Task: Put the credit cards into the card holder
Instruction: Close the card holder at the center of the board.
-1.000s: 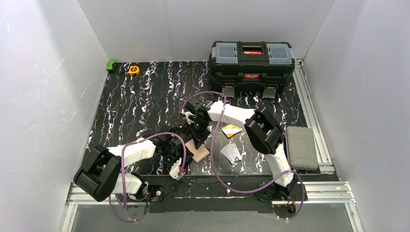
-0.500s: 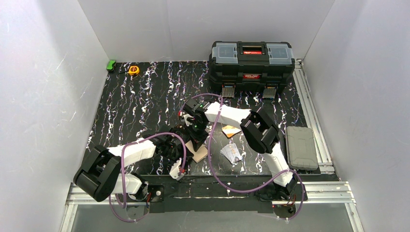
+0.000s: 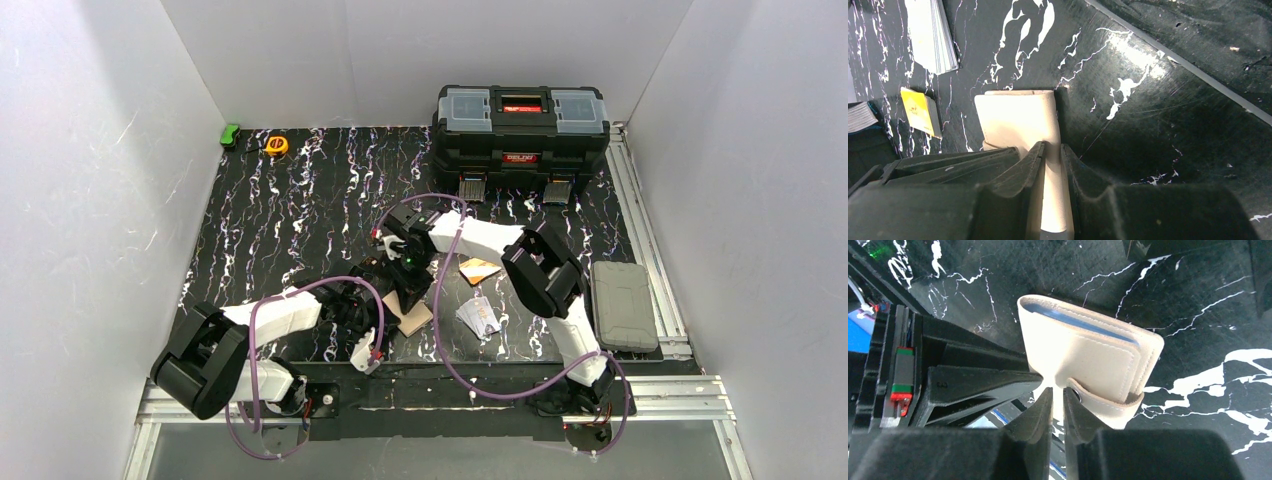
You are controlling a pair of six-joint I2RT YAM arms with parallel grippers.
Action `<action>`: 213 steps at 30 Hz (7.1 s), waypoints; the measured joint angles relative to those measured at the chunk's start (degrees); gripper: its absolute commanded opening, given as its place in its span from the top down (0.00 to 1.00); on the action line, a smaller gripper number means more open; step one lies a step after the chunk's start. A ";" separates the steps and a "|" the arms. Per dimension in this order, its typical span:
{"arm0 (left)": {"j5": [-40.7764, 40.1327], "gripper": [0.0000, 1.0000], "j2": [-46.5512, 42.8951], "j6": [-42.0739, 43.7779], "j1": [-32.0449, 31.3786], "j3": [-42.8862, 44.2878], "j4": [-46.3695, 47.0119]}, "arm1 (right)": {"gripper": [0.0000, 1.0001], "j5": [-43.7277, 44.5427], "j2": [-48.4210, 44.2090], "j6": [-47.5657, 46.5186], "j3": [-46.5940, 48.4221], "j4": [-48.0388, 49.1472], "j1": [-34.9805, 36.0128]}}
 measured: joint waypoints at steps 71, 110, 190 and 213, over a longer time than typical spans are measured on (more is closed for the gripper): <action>-0.35 0.86 -1.60 -0.04 -0.37 -1.27 0.57 | 0.87 28.17 -9.86 0.26 -6.05 5.03 8.35; 0.00 0.86 -1.62 -0.02 -0.37 -1.84 1.70 | 0.99 24.37 -6.88 -1.29 -4.07 3.39 8.55; -26.12 0.72 -45.88 -15.93 3.04 2.16 -29.44 | 0.41 51.39 5.27 -7.72 12.24 -12.59 20.11; -30.91 0.71 -33.68 -33.99 3.30 12.31 -26.95 | 0.22 34.71 -13.29 -1.99 1.92 -3.96 13.09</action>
